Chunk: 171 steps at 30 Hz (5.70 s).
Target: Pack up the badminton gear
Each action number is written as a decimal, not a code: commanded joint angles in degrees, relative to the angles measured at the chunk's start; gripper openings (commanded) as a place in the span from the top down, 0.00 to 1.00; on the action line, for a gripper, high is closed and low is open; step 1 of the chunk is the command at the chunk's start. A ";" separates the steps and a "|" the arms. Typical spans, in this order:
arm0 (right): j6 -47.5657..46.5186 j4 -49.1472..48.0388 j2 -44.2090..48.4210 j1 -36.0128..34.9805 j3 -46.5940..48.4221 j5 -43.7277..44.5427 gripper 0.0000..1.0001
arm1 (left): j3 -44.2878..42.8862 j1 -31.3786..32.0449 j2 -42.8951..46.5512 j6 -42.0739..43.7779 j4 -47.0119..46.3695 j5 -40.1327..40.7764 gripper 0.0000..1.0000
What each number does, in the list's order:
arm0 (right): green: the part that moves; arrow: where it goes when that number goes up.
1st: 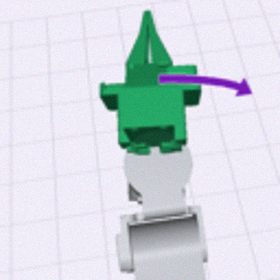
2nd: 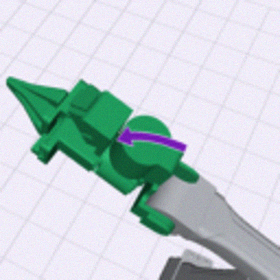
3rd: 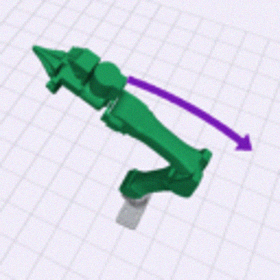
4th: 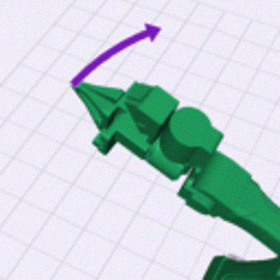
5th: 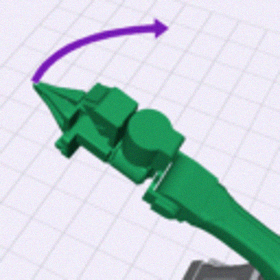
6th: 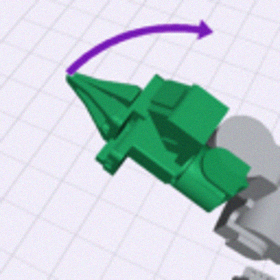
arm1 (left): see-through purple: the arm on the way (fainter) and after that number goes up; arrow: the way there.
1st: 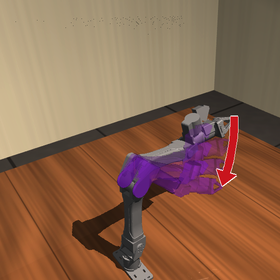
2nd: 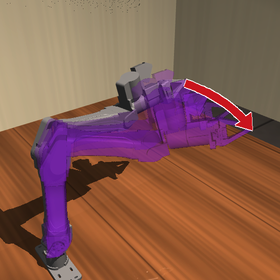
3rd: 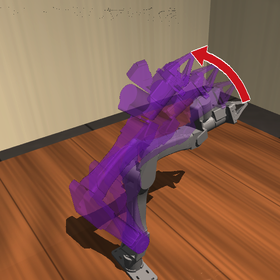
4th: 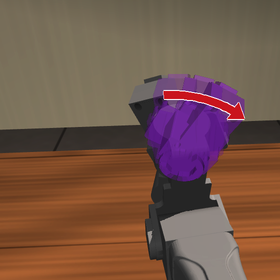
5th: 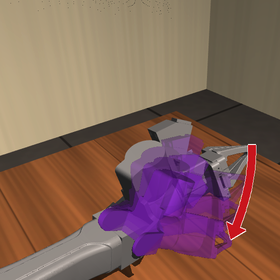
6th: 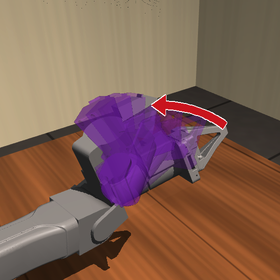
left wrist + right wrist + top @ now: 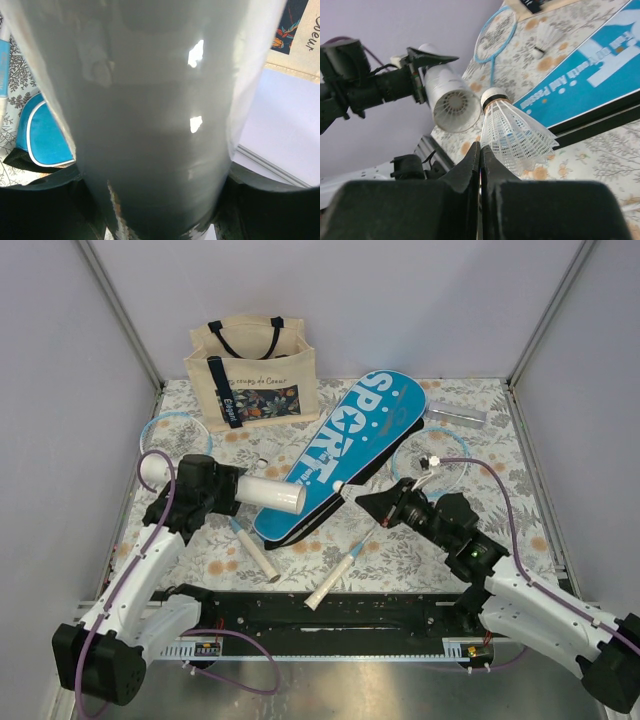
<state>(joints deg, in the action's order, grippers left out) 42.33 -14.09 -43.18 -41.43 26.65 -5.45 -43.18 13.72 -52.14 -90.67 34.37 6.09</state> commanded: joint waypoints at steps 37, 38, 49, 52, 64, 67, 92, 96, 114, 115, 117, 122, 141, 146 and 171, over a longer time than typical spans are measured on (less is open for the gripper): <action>6.54 -33.11 -36.01 -14.03 13.95 1.85 1.00 | 0.73 -0.36 3.27 -3.90 -8.44 -13.73 0.43; 6.80 -33.20 -36.27 -14.03 14.12 1.59 1.00 | 0.81 -0.36 3.36 -3.64 -8.44 -13.56 0.43; 8.39 -27.32 -30.05 -14.03 10.97 3.34 0.55 | 0.20 -0.36 4.77 -2.93 -7.04 -7.50 0.43; 8.21 -21.27 -25.74 -14.03 10.09 4.92 0.47 | -0.59 -0.36 4.94 -2.84 -6.95 -6.35 0.43; -1.27 -0.26 -11.85 -11.93 9.03 14.77 0.44 | -2.88 -0.36 6.35 -1.09 -3.96 0.94 0.43; -3.74 4.76 -10.18 -6.58 9.38 14.25 0.44 | -2.35 -0.44 7.40 0.23 -3.70 2.35 0.43; -7.98 -6.46 -53.56 17.52 38.81 -16.06 0.36 | -8.23 4.57 9.69 3.66 3.68 13.07 0.42; -3.22 -12.54 -64.99 15.34 48.29 -18.72 0.34 | -9.38 4.30 12.06 3.22 3.77 15.79 0.42; 2.15 -13.86 -94.54 5.13 77.49 -13.27 0.29 | -11.84 4.30 12.85 4.37 5.71 17.12 0.42; 2.23 -13.69 -95.33 4.87 77.93 -13.09 0.29 | -11.84 4.30 12.77 4.36 5.62 17.12 0.42; 2.76 -13.95 -96.65 4.52 78.81 -13.00 0.28 | -12.02 4.30 12.68 4.54 5.62 17.12 0.42; 5.22 -13.25 -99.99 3.73 82.76 -14.93 0.28 | -12.19 4.21 12.06 4.80 5.53 17.38 0.42; 3.64 -13.68 -94.37 3.20 73.81 -19.15 0.45 | -11.84 4.21 11.62 5.77 5.71 19.14 0.42; 4.34 -16.75 -91.65 3.20 69.07 -19.60 0.73 | -10.79 4.04 10.92 4.98 5.62 19.05 0.42; 2.06 -44.35 -45.18 3.37 12.66 -4.49 1.00 | -9.64 2.28 5.12 -8.90 9.05 5.96 0.41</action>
<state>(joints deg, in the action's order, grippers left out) 46.09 -50.24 -96.25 -37.67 46.61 -16.29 -52.34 16.49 -47.27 -95.55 44.66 14.52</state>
